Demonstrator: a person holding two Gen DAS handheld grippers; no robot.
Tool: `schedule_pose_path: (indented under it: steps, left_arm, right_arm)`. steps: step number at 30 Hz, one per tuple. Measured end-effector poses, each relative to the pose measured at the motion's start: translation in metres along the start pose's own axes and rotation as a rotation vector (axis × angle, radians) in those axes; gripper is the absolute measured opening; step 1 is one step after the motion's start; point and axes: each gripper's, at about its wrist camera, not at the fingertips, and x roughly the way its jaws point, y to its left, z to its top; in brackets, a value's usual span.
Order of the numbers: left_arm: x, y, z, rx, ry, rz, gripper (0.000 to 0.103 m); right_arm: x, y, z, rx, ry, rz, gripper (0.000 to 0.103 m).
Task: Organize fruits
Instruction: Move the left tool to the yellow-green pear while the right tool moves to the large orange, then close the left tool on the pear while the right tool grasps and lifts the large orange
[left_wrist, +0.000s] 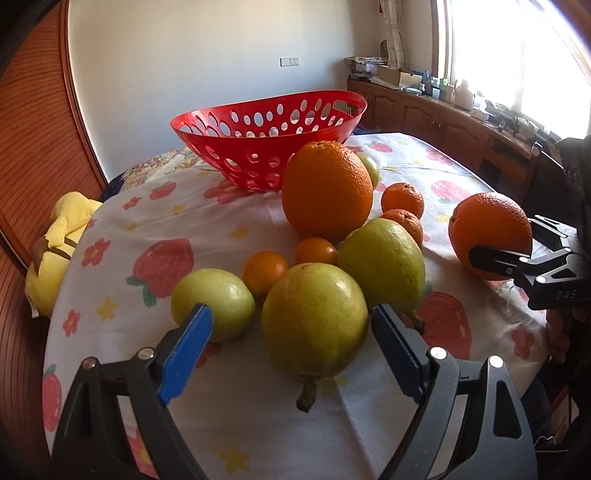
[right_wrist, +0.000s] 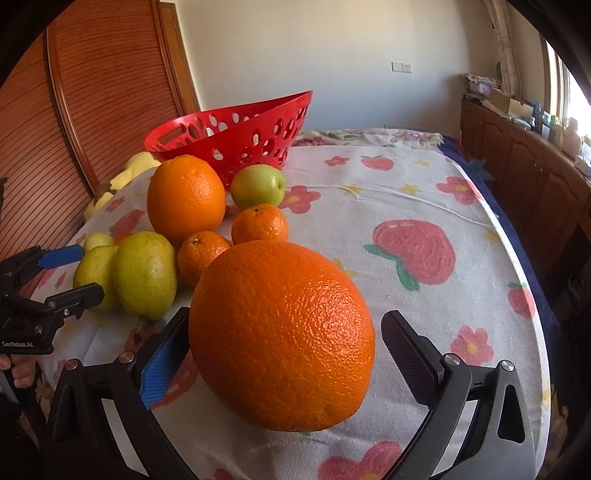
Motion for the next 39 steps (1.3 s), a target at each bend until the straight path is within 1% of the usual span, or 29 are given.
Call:
schedule_pose_path:
  steps: [1,2,4,7,13,17,19,25,28,35,39]
  left_arm:
    - [0.000,0.001,0.000,0.002,-0.003,-0.003,0.083]
    - [-0.002,0.001,0.000,0.004,-0.006,-0.018,0.075]
    - [-0.003,0.002,0.000,-0.002,-0.004,-0.043,0.068]
    - [-0.005,-0.001,0.000,0.011,-0.010,-0.046,0.062]
    - [0.002,-0.004,-0.001,0.018,0.018,-0.063,0.064]
    - [0.005,-0.011,-0.002,0.051,0.020,-0.039,0.065]
    - [0.006,-0.011,-0.001,0.051,0.022,-0.042,0.065]
    - [0.004,-0.008,-0.002,0.052,0.025,-0.054,0.062]
    - [-0.001,-0.002,-0.003,0.028,0.016,-0.062,0.061]
    - [-0.026,0.015,0.000,-0.018,-0.041,-0.064,0.061]
    - [-0.041,0.022,0.005,-0.029,-0.072,-0.069,0.061]
  right_arm:
    - [0.000,0.001,0.000,-0.006,-0.001,-0.005,0.102]
    - [0.000,0.002,0.000,-0.011,-0.001,-0.008,0.102]
    - [0.000,0.003,-0.001,-0.015,-0.003,-0.012,0.102]
    - [0.000,0.002,-0.001,-0.013,-0.004,-0.014,0.102]
    - [0.000,0.001,-0.001,-0.009,-0.006,-0.013,0.102]
    - [0.000,0.001,-0.001,-0.012,-0.008,-0.013,0.101]
    - [-0.001,0.001,-0.001,-0.013,-0.008,-0.014,0.101]
    - [-0.001,0.002,-0.001,-0.012,-0.007,-0.011,0.099]
    - [0.000,0.002,-0.001,-0.011,-0.002,-0.006,0.098]
    - [0.001,0.002,-0.001,-0.009,-0.002,0.003,0.093]
    - [0.001,0.005,-0.001,-0.024,-0.004,0.008,0.087]
